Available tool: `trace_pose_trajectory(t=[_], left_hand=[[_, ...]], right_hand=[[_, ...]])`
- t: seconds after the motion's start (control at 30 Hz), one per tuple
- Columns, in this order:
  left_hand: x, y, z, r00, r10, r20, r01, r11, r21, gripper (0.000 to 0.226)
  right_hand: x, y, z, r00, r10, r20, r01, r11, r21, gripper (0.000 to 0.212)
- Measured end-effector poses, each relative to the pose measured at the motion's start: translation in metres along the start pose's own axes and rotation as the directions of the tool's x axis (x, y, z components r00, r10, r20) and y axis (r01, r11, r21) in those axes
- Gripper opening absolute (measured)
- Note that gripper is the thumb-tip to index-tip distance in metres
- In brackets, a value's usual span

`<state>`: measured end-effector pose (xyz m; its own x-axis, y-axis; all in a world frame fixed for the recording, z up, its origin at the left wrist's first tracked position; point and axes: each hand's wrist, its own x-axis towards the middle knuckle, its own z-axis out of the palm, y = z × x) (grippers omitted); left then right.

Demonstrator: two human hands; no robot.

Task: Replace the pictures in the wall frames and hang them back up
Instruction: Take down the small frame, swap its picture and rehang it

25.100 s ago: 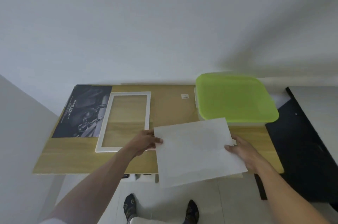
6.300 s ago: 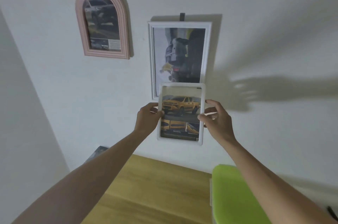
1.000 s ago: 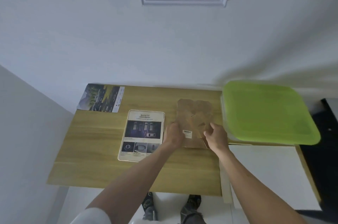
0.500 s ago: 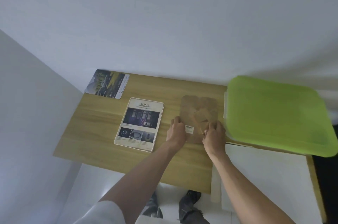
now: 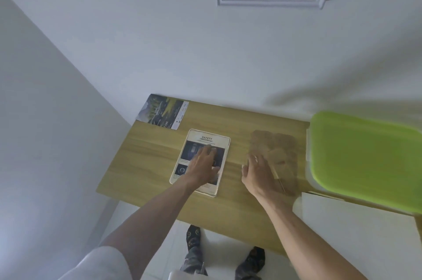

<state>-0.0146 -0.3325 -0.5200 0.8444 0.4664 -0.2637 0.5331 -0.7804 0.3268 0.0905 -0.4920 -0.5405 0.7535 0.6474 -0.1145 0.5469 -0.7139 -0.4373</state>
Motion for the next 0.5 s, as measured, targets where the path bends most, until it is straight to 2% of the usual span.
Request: trace_pose_trajectory(t=[0.17, 0.23, 0.37, 0.5], left_hand=[[-0.007, -0.074, -0.014, 0.983, 0.015, 0.182, -0.03, 0.997, 0.077, 0.114], [-0.005, -0.092, -0.016, 0.966, 0.015, 0.26, -0.046, 0.992, 0.115, 0.13], [0.001, -0.114, -0.018, 0.934, 0.061, 0.353, -0.122, 0.981, 0.154, 0.134], [0.003, -0.125, -0.013, 0.926, 0.102, 0.364, -0.141, 0.987, 0.081, 0.133]], right_hand=[[0.015, -0.047, 0.016, 0.993, -0.033, 0.113, 0.031, 0.999, 0.02, 0.044], [0.021, -0.06, 0.022, 0.99, -0.014, 0.138, 0.013, 1.0, 0.006, 0.047], [0.038, -0.081, 0.033, 0.983, 0.087, 0.163, -0.083, 0.996, -0.033, 0.054], [0.052, -0.093, 0.04, 0.96, 0.211, 0.185, -0.202, 0.977, -0.066, 0.056]])
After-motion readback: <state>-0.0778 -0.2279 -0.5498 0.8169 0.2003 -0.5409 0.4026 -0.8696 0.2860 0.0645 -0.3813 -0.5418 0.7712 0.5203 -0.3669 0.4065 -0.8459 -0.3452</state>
